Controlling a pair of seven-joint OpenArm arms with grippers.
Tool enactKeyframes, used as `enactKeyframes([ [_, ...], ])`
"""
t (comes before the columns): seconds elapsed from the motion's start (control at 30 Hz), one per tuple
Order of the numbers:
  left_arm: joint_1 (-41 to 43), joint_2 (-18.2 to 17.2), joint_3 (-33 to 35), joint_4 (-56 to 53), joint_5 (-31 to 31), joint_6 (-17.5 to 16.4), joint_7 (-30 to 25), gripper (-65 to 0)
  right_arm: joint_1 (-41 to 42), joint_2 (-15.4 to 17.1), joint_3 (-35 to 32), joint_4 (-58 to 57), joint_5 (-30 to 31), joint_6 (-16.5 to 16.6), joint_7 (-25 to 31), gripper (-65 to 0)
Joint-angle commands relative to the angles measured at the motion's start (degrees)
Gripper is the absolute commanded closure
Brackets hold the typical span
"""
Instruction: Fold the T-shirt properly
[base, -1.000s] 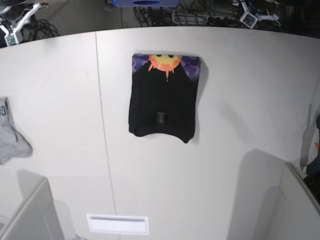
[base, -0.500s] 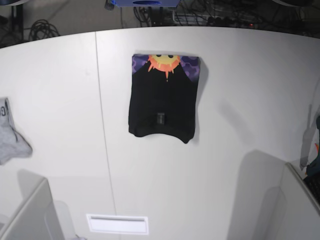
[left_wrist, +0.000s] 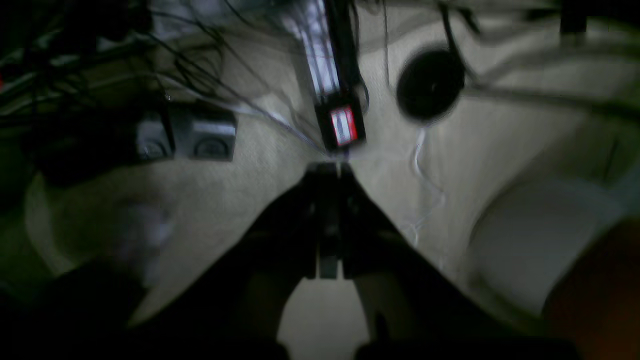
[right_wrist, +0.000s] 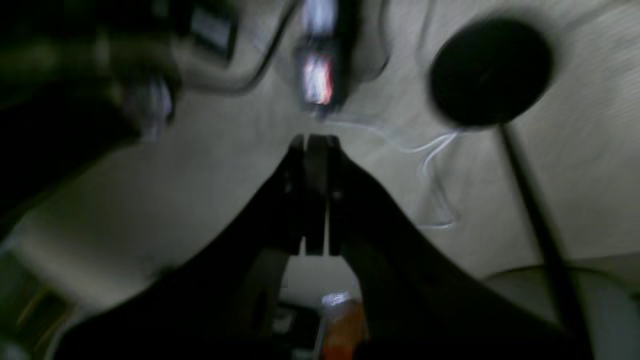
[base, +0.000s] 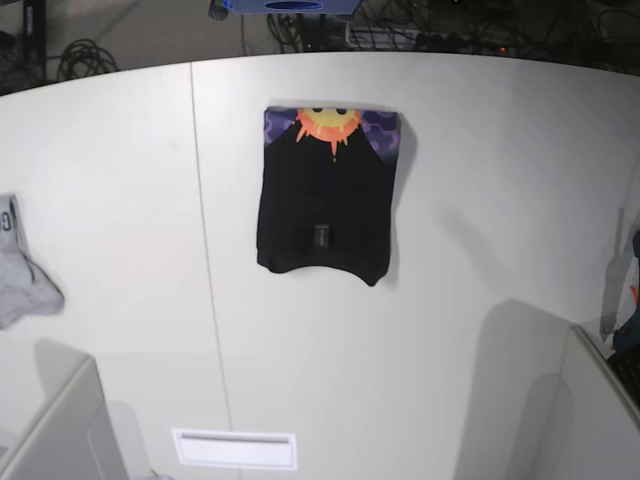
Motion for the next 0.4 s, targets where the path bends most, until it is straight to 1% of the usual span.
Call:
enactKeyframes([
  [0.0, 1.11, -0.52, 0.52, 1.66, 0.22, 1.38, 0.88, 0.0, -1.04, -0.05, 0.04, 0.50, -0.02, -1.70, 0.32, 0.0],
  [0.03, 1.20, -0.52, 0.52, 3.15, 0.22, 3.31, 1.93, 0.0, -0.95, -0.76, 0.04, 1.12, -0.02, -2.84, 0.23, 0.0],
  [0.1, 1.20, -0.52, 0.52, 5.26, 0.22, 6.39, 1.75, 0.0, -0.86, -2.16, 0.04, 2.17, -0.02, -3.11, 0.23, 0.0],
  [0.13, 1.02, -0.52, 0.52, 5.79, 0.22, 7.18, 1.67, 0.0, -0.86, -2.51, 0.04, 2.70, -0.02, -3.11, 0.23, 0.0],
  [0.2, -0.47, -0.17, 0.08, 5.79, 0.13, 7.53, 0.70, 0.0, -0.69, -2.69, 0.04, 3.67, -0.02, -3.11, 0.23, 0.0],
  [0.27, -1.70, 1.50, 0.08, 5.70, 0.13, 7.62, 0.52, 0.0, 0.02, -2.69, 0.04, 4.02, -0.02, -3.11, 0.23, 0.0],
  [0.37, -2.84, 2.82, 0.17, 5.70, 0.13, 7.71, 0.79, 0.0, 1.33, -2.34, 0.04, 4.02, -0.02, -3.11, 0.23, 0.0],
])
